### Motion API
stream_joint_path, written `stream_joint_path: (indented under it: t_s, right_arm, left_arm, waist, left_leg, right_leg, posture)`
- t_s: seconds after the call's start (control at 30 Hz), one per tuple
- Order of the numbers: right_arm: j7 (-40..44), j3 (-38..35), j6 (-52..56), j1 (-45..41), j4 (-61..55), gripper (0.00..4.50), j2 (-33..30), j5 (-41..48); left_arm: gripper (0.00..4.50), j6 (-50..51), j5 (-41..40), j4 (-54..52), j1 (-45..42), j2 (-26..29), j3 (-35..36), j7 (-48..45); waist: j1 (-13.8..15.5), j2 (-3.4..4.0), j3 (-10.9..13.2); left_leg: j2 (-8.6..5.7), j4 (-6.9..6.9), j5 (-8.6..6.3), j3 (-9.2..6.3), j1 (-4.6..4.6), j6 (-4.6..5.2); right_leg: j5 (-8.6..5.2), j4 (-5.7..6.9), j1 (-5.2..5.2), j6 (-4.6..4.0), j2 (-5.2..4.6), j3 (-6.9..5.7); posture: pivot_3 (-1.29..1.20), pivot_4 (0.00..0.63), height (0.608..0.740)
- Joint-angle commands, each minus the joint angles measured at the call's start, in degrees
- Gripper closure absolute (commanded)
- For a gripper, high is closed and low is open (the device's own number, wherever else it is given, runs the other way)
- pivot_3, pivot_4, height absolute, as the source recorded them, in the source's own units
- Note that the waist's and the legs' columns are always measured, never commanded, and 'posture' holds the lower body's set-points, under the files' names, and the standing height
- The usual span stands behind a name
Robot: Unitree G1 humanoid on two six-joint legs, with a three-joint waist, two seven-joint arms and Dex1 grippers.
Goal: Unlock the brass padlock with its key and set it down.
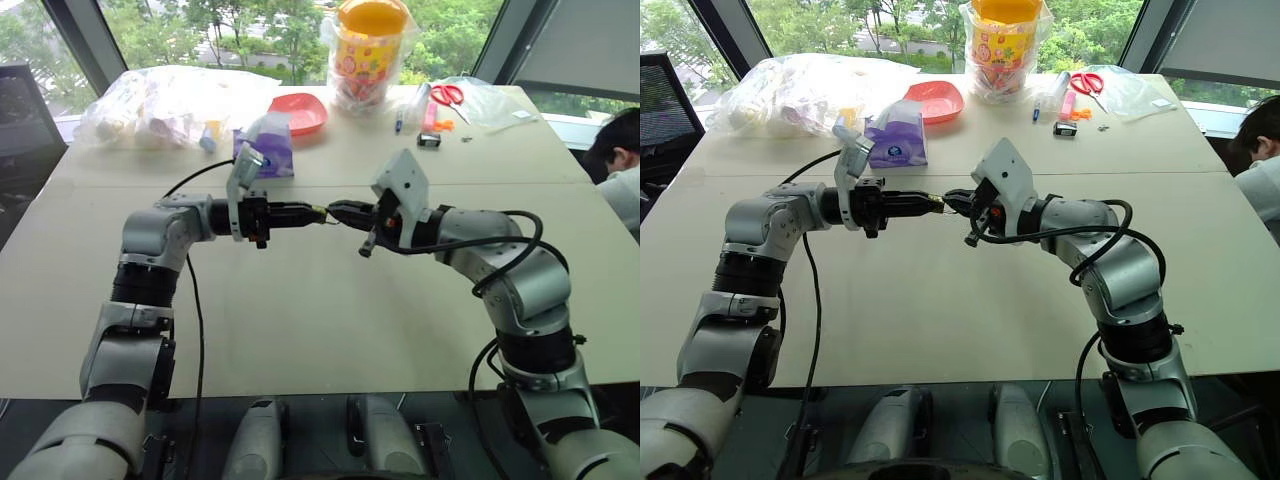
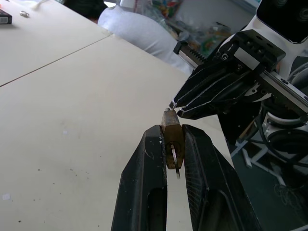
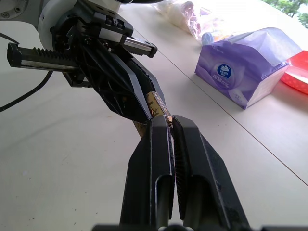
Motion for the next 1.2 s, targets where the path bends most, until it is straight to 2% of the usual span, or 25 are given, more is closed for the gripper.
stream_joint_path:
  t_s: [0.03, 0.4, 0.7, 0.8, 1.2]
  right_arm:
    - [-0.71, -0.69, 0.06, -0.04, -1.39, 4.49, -0.51, 1.15]
    - [-1.54, -0.09, 0.14, 0.90, -1.10, 4.49, -1.72, 1.83]
    - [-2.42, 0.60, -2.40, 1.94, 3.61, 4.49, -2.14, 0.15]
    - [0.35, 2.22, -1.74, 3.07, 2.12, 4.49, -3.44, 1.48]
    - [-1.52, 1.84, -3.05, 4.32, 3.15, 4.49, -4.46, 0.08]
  left_arm:
    - [4.48, -0.37, -1.86, -2.01, -0.72, 0.44, 1.33, -0.40]
    - [4.48, 1.06, -4.01, -2.81, -0.99, 0.49, 1.71, -0.19]
    - [4.48, 3.64, -6.14, -6.36, 0.33, 1.74, 1.40, -1.12]
    - [4.48, 3.27, -6.48, -5.23, -0.60, 1.39, 2.13, -0.08]
    - [4.48, 1.99, -6.12, -3.33, -0.95, 0.88, 2.07, 1.40]
  waist:
    - [0.00, 0.00, 0.00]
    - [0.01, 0.00, 0.00]
    - [0.03, 0.00, 0.00]
    - [0.01, 0.00, 0.00]
    - [0.01, 0.00, 0.00]
  left_leg:
    - [0.00, 0.00, 0.00, 0.00, 0.00, 0.00]
    - [0.00, 0.00, 0.00, 0.00, 0.00, 0.00]
    - [0.01, 0.00, 0.00, 0.01, 0.00, 0.00]
    - [0.00, 0.00, 0.00, 0.01, -0.01, 0.00]
    - [0.01, -0.01, 0.00, 0.01, -0.01, 0.00]
  right_leg:
    - [0.00, 0.00, 0.00, 0.00, 0.00, 0.00]
    - [0.00, -0.01, 0.00, 0.00, 0.00, 0.00]
    - [-0.01, -0.02, 0.00, -0.01, 0.00, 0.00]
    - [-0.01, -0.03, 0.00, -0.02, -0.01, 0.01]
    - [-0.01, -0.04, 0.00, -0.01, 0.00, 0.00]
  posture:
    - [0.00, 0.150, 0.740]
    - [0.00, 0.150, 0.740]
    - [0.00, 0.150, 0.740]
    - [0.00, 0.150, 0.740]
    - [0.00, 0.150, 0.740]
